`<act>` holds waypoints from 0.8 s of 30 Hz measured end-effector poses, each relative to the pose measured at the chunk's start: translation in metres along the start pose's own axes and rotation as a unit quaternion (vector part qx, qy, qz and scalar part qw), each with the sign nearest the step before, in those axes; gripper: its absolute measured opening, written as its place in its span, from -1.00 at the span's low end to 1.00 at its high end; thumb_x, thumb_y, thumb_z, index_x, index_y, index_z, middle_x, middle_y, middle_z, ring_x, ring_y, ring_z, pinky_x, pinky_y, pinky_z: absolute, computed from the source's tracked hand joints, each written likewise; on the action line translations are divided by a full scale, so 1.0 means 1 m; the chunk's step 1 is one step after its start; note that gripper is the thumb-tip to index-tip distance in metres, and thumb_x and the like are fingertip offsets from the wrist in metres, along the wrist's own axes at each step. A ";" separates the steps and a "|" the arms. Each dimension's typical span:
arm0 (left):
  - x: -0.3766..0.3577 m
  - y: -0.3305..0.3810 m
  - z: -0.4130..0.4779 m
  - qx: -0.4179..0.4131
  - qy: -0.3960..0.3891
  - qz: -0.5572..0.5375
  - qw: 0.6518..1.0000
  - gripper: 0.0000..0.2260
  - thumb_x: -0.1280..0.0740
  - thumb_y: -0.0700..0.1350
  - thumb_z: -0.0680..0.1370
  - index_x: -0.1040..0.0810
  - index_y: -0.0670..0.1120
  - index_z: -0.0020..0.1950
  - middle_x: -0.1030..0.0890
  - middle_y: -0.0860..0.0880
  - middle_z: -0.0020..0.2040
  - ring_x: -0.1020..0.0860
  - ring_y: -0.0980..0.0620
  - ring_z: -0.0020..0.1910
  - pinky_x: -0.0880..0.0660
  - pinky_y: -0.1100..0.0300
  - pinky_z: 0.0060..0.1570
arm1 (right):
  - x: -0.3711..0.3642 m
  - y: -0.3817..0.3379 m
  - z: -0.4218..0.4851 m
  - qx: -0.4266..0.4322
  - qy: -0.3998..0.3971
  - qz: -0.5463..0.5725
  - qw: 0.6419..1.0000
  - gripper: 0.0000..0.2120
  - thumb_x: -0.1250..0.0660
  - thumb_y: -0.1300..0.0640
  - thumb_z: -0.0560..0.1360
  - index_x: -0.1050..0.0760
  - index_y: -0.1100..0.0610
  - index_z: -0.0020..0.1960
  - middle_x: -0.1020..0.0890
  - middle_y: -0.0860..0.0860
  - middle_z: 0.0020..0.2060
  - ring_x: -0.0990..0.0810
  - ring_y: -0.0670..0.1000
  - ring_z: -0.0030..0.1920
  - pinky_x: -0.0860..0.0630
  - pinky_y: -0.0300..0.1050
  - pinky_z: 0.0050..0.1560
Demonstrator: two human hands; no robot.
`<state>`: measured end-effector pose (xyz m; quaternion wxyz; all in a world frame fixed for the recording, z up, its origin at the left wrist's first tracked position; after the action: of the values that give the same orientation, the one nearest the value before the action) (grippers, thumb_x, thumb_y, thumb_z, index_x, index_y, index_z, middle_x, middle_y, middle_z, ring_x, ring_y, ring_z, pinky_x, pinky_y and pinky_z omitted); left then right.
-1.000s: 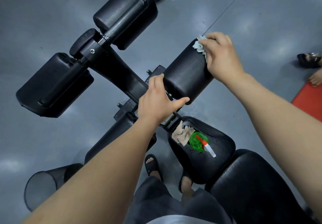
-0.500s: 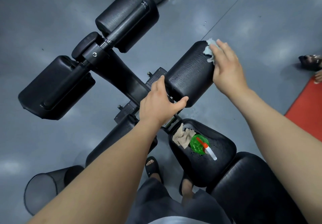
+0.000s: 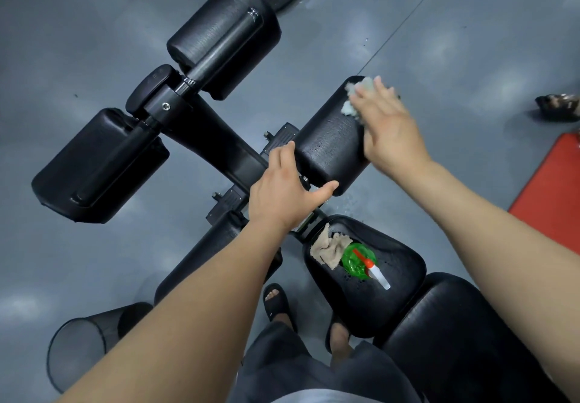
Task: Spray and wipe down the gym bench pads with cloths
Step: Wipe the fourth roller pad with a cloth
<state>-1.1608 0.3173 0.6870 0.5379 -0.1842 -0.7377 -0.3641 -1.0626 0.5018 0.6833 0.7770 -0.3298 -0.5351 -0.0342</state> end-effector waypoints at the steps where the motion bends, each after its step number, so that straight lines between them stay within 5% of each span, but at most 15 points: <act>1: 0.000 0.000 0.000 0.001 0.001 -0.001 1.000 -0.04 -0.31 0.52 0.37 -0.16 -0.02 0.57 -0.33 0.08 0.45 -0.55 0.05 0.23 -0.56 0.00 0.06 | -0.005 -0.014 -0.009 0.034 -0.011 -0.002 0.999 -0.46 -0.02 0.27 0.52 -0.43 0.25 0.47 -0.46 0.15 0.47 -0.29 0.32 0.53 -0.16 0.25 0.56; 7: -0.001 -0.001 0.001 0.006 0.000 0.002 1.000 -0.07 -0.32 0.51 0.36 -0.19 -0.01 0.54 -0.33 0.07 0.42 -0.57 0.03 0.20 -0.55 -0.02 0.05 | -0.009 -0.034 -0.013 0.122 -0.083 -0.060 0.987 -0.46 -0.04 0.20 0.52 -0.49 0.11 0.45 -0.53 0.04 0.42 -0.39 0.18 0.49 -0.10 0.17 0.57; 11: -0.001 -0.002 0.001 0.006 0.000 -0.006 1.000 -0.06 -0.32 0.53 0.35 -0.19 0.01 0.54 -0.32 0.09 0.44 -0.57 0.04 0.21 -0.55 -0.03 0.08 | 0.009 0.021 0.037 -0.001 -0.070 -0.101 0.992 -0.45 -0.09 0.25 0.50 -0.48 0.02 0.44 -0.54 0.03 0.40 -0.34 0.20 0.51 -0.05 0.21 0.57; 15: -0.001 -0.002 0.000 0.004 0.002 -0.002 1.000 -0.07 -0.33 0.52 0.35 -0.19 0.01 0.54 -0.32 0.10 0.43 -0.58 0.03 0.18 -0.50 0.01 0.05 | 0.008 0.025 0.048 -0.103 -0.034 -0.055 0.993 -0.49 -0.06 0.31 0.48 -0.52 0.18 0.36 -0.56 0.20 0.33 -0.30 0.27 0.53 -0.04 0.13 0.58; 24: -0.002 -0.001 0.001 -0.002 0.001 0.002 1.000 -0.07 -0.32 0.52 0.36 -0.19 -0.01 0.53 -0.31 0.09 0.43 -0.58 0.02 0.18 -0.53 0.00 0.01 | -0.019 -0.052 -0.025 0.142 -0.080 -0.019 0.986 -0.51 -0.11 0.28 0.54 -0.47 0.21 0.45 -0.48 0.12 0.45 -0.36 0.19 0.51 -0.20 0.17 0.56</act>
<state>-1.1610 0.3175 0.6852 0.5392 -0.1867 -0.7359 -0.3644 -1.0720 0.4418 0.6869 0.7696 -0.2076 -0.6014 0.0542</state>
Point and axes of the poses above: each hand's wrist, its own z-axis towards the middle knuckle, its own x-axis out of the back of the hand, y = z × x, the point moved 7 cm from there along z, towards the middle knuckle
